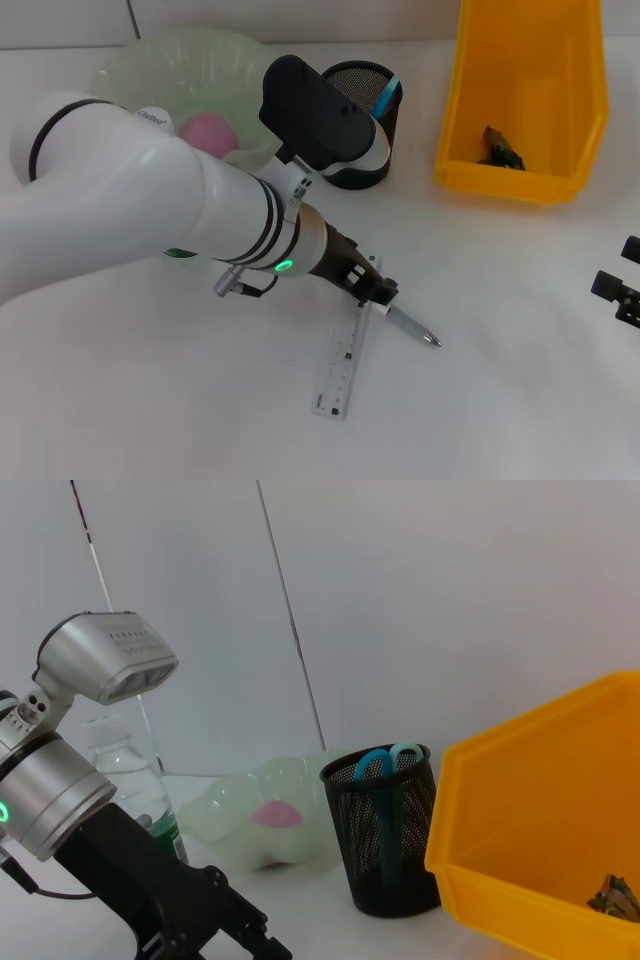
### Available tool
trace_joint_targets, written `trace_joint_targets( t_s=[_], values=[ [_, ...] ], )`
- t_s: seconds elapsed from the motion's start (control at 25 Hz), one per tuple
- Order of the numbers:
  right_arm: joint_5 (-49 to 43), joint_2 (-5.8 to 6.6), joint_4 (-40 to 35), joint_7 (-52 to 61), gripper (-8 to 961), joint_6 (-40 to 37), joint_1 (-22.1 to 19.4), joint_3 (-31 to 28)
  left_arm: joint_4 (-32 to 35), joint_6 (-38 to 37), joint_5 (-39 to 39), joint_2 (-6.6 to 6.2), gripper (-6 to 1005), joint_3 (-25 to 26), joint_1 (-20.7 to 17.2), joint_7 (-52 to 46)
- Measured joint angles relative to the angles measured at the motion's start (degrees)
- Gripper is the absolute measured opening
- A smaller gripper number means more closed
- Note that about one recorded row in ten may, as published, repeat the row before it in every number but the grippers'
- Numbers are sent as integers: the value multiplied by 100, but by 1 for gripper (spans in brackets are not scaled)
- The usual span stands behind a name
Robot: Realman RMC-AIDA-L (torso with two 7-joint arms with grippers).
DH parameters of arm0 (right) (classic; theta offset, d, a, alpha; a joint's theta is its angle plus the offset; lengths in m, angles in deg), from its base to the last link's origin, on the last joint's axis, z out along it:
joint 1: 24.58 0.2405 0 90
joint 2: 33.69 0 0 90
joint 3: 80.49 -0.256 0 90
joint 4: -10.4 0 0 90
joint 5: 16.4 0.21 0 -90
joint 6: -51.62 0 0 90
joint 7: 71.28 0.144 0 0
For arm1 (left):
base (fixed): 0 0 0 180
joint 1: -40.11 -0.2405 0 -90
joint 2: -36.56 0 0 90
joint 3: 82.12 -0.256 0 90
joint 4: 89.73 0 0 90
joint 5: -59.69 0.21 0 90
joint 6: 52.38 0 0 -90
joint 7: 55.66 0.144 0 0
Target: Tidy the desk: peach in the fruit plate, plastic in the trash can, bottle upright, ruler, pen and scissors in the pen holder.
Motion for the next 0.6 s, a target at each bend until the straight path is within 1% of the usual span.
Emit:
trace_joint_targets(
  t_s=[0.4,0.56,0.6],
  values=[
    [-58,0,-16,24,693,-59,0,-26,39,-110,28,0,619,-26,6,5],
    [-60,0,-39,66,693,-75,-1,-8,137,-193,61,0,468,-43,15,14],
    [-60,0,-43,76,692,-80,0,-7,137,-193,61,0,454,-43,15,14]
  ],
)
